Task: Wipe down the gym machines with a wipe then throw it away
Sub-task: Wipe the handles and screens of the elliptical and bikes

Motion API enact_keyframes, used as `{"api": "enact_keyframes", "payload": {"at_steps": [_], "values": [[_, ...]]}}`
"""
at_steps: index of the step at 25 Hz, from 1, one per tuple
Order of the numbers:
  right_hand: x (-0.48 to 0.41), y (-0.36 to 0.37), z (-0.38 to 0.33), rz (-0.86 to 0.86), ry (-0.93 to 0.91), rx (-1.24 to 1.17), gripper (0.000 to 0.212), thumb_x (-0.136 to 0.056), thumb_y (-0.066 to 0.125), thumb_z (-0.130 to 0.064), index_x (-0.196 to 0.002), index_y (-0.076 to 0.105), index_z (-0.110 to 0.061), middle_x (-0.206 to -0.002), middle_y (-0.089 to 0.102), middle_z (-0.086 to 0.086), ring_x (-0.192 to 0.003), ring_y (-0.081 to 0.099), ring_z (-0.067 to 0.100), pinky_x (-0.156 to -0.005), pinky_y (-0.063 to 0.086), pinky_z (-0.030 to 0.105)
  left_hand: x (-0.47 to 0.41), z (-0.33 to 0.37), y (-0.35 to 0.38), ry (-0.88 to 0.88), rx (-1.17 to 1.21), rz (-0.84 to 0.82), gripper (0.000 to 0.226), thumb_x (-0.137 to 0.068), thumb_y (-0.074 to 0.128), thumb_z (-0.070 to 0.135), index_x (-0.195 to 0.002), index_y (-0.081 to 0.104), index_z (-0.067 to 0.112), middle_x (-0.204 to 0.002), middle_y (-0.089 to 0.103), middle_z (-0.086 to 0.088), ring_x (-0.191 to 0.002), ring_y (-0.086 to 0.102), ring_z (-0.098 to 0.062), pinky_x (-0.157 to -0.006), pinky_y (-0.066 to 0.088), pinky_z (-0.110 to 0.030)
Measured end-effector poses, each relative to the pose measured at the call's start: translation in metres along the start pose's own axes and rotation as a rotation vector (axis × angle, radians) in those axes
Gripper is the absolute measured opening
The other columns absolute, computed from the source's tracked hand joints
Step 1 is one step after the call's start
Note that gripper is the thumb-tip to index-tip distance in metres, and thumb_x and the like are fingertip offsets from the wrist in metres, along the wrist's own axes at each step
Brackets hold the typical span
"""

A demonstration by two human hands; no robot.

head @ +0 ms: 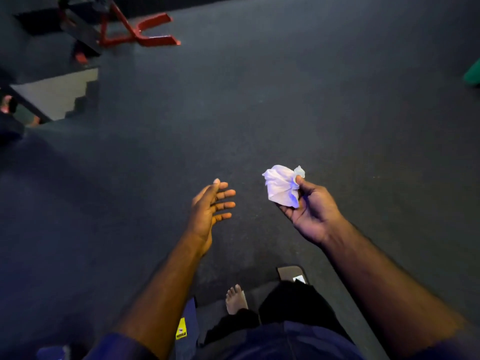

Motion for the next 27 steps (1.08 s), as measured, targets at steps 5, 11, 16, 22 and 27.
{"api": "enact_keyframes", "payload": {"at_steps": [5,11,16,22,27], "values": [[-0.057,-0.043,-0.088,0.096,-0.131,-0.171,0.040,-0.106,0.051,-0.024,-0.140,0.060,-0.005,-0.133,0.070,0.013,-0.128,0.065,0.028,-0.113,0.048,0.047,-0.098,0.039,0.120,0.038,-0.093,-0.224,0.038,-0.107,0.052,0.045,-0.120,0.071,0.015,-0.114,0.079,-0.008,-0.096,0.072,-0.025,-0.083,0.055,-0.042],[-0.129,-0.181,-0.230,0.139,-0.460,-0.458,0.040,-0.108,0.046,-0.026,-0.140,0.058,-0.005,-0.135,0.069,0.015,-0.128,0.064,0.030,-0.115,0.046,0.046,-0.233,0.040,0.352,0.117,-0.243,-0.584,0.038,-0.105,0.054,0.046,-0.119,0.071,0.016,-0.117,0.078,-0.012,-0.096,0.071,-0.026,-0.077,0.054,-0.038],[-0.212,-0.357,-0.336,0.351,-0.778,-0.641,0.034,-0.107,0.050,-0.023,-0.134,0.064,-0.009,-0.138,0.068,0.011,-0.133,0.061,0.028,-0.119,0.041,0.046,-0.331,-0.045,0.610,0.193,-0.304,-0.964,0.046,-0.100,0.062,0.050,-0.124,0.070,0.012,-0.119,0.077,-0.014,-0.098,0.070,-0.029,-0.077,0.054,-0.038],[-0.182,-0.459,-0.476,0.589,-1.019,-0.742,0.031,-0.107,0.050,-0.026,-0.130,0.066,-0.014,-0.126,0.074,0.011,-0.121,0.069,0.028,-0.112,0.048,0.045,-0.336,-0.046,0.870,0.060,-0.341,-1.332,0.057,-0.086,0.062,0.059,-0.121,0.071,0.015,-0.119,0.077,-0.014,-0.098,0.070,-0.028,-0.079,0.055,-0.040],[-0.181,-0.562,-0.589,0.846,-1.159,-0.864,0.029,-0.107,0.051,-0.026,-0.110,0.077,-0.014,-0.130,0.072,0.013,-0.123,0.067,0.029,-0.110,0.049,0.044,-0.330,-0.072,1.103,0.040,-0.408,-1.644,0.053,-0.099,0.060,0.054,-0.127,0.069,0.010,-0.120,0.076,-0.015,-0.097,0.070,-0.028,-0.078,0.055,-0.039]]}}
Point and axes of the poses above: each hand's wrist, its own x-axis away from the middle knuckle, its own y-axis out of the palm, z = x × y, the point moved 2 cm from there along -x, towards the middle knuckle
